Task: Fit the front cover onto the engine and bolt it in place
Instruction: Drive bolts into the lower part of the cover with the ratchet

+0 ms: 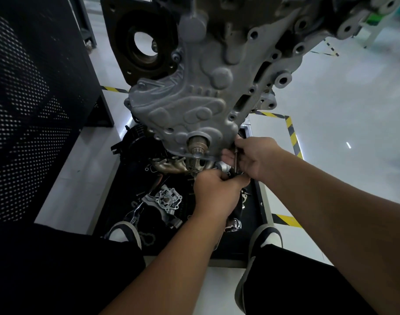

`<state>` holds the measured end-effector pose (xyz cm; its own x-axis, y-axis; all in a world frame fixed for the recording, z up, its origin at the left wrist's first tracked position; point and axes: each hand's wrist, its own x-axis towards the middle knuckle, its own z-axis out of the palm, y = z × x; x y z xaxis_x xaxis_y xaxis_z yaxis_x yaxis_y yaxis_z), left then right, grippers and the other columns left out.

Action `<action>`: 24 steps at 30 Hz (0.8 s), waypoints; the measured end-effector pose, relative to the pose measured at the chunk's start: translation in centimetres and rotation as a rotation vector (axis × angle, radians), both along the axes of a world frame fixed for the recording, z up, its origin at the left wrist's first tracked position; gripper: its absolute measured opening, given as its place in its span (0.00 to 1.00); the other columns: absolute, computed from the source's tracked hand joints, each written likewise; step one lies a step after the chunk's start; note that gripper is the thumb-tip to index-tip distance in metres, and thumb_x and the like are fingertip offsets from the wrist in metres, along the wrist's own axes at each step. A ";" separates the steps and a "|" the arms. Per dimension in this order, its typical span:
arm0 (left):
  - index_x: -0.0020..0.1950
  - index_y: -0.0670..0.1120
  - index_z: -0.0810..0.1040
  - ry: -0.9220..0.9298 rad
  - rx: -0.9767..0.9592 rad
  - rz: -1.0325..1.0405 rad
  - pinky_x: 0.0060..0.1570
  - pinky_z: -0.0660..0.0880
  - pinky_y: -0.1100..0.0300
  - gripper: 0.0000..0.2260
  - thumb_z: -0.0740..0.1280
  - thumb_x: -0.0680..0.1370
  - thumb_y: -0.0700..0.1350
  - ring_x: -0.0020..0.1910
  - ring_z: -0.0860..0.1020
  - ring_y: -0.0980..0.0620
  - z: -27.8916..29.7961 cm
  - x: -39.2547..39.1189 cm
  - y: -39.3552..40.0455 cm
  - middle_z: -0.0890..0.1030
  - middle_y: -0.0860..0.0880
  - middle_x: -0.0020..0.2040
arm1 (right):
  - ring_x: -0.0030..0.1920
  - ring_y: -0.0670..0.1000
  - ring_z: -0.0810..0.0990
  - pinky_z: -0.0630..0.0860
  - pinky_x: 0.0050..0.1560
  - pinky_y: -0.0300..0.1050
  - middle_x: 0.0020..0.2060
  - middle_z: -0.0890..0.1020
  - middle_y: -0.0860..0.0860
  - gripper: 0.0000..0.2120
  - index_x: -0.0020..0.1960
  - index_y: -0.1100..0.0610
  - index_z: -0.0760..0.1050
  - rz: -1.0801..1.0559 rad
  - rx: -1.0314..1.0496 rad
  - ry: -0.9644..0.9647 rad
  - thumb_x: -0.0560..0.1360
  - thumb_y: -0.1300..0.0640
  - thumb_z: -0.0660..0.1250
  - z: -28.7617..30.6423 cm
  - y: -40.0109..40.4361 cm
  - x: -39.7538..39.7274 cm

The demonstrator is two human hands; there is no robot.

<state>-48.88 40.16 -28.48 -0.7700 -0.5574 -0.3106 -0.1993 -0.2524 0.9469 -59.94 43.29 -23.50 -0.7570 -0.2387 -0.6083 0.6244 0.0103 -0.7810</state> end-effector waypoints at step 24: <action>0.45 0.46 0.86 -0.099 0.282 -0.114 0.38 0.80 0.56 0.13 0.77 0.73 0.55 0.36 0.86 0.50 1.1 1.7 -1.1 0.87 0.50 0.38 | 0.36 0.43 0.79 0.76 0.39 0.41 0.35 0.82 0.43 0.05 0.42 0.42 0.79 0.944 0.827 0.811 0.74 0.47 0.75 2.6 15.4 10.3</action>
<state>-47.15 39.07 -27.33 -0.7806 -0.3504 -0.5176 -0.3295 -0.4730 0.8171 -49.62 58.73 -20.87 -0.7137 -0.6266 -0.3130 -0.4539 0.7541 -0.4746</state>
